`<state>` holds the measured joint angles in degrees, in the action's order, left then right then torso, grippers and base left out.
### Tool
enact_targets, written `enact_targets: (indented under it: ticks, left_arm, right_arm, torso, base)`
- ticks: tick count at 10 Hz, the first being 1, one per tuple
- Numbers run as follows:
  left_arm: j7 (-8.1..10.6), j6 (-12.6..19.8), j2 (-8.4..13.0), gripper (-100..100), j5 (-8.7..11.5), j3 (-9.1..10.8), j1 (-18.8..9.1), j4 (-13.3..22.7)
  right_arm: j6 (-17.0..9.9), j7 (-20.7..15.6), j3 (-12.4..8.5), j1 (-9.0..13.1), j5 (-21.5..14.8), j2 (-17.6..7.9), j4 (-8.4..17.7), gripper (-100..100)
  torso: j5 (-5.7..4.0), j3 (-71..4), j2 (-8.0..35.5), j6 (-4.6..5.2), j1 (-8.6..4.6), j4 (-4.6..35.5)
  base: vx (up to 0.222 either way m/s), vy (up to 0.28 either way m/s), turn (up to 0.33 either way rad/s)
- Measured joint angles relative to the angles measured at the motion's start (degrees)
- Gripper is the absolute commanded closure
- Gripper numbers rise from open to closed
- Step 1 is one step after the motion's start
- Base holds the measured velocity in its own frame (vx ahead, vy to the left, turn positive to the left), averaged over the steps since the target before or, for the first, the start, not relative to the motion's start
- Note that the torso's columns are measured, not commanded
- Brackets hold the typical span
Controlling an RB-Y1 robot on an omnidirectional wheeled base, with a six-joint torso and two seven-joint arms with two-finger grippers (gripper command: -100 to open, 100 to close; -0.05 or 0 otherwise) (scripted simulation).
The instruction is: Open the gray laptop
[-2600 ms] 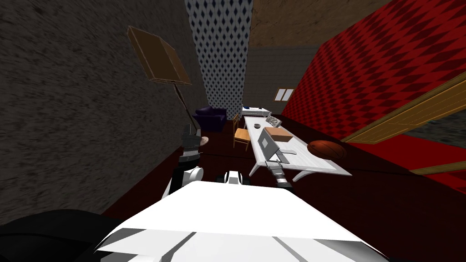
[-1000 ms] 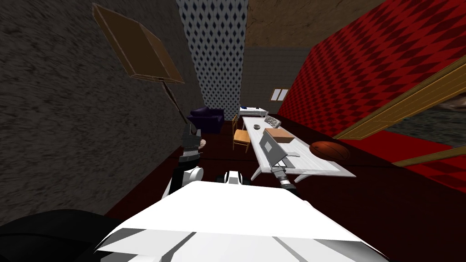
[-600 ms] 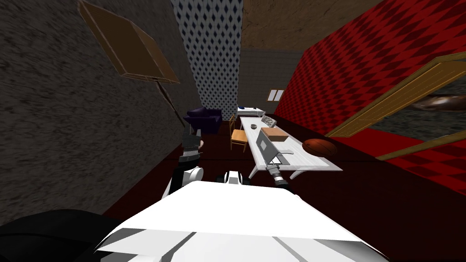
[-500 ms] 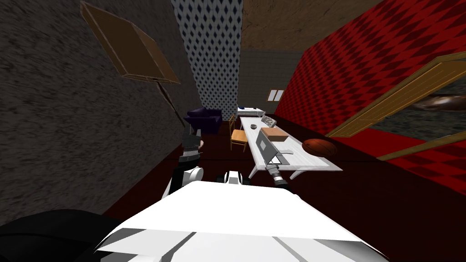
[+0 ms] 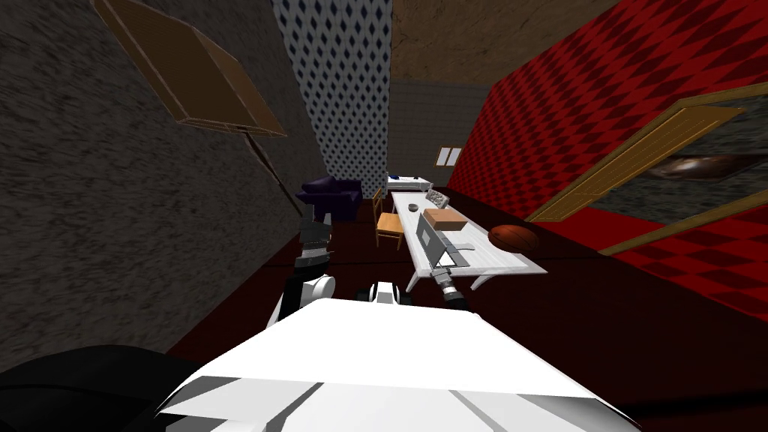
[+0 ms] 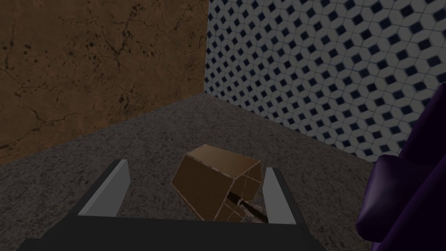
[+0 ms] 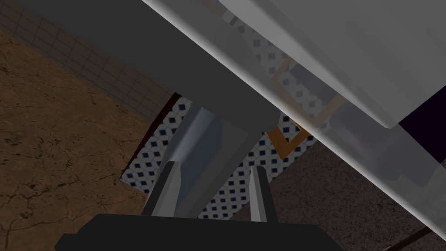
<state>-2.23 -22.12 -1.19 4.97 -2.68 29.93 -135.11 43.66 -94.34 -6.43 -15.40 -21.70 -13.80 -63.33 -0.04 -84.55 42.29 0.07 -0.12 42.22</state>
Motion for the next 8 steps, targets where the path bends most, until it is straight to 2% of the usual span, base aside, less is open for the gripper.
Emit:
enact_targets:
  ticks: [1, 4, 6, 8]
  left_arm:
    - [0.0, 0.0, 0.0, 0, 0.0, 0.0, 0.0, 0.0]
    - [0.0, 0.0, 0.0, 0, 0.0, 0.01, 0.0, 0.0]
    - [0.0, 0.0, 0.0, 0, 0.0, 0.0, 0.0, 0.0]
    - [0.0, 0.0, 0.0, 0, 0.0, 0.0, 0.0, 0.0]
  right_arm:
    - [-0.1, 0.7, -0.1, 0.0, -1.1, 0.3, -0.2, 100]
    - [-1.4, 5.0, -1.4, 1.5, -6.2, 4.3, -1.0, 100]
    - [-1.7, 7.4, -1.9, 1.8, -9.3, 5.6, -1.6, 100]
    - [-2.7, 10.3, -2.5, 2.1, -12.8, 8.0, -3.0, 100]
  torso:
    - [0.0, 0.0, -0.1, -0.01, 0.07, 0.0]
    - [0.06, 0.0, 0.0, -0.02, 0.02, 0.1]
    - [0.05, 0.0, 0.0, -0.08, 0.23, 0.0]
    - [0.06, 0.0, 0.0, -0.07, 0.14, 0.1]
  base:
    - [-0.013, -0.075, -0.114]
    - [-0.008, -0.078, -0.079]
    - [-0.011, -0.048, -0.061]
    - [-0.01, -0.044, -0.027]
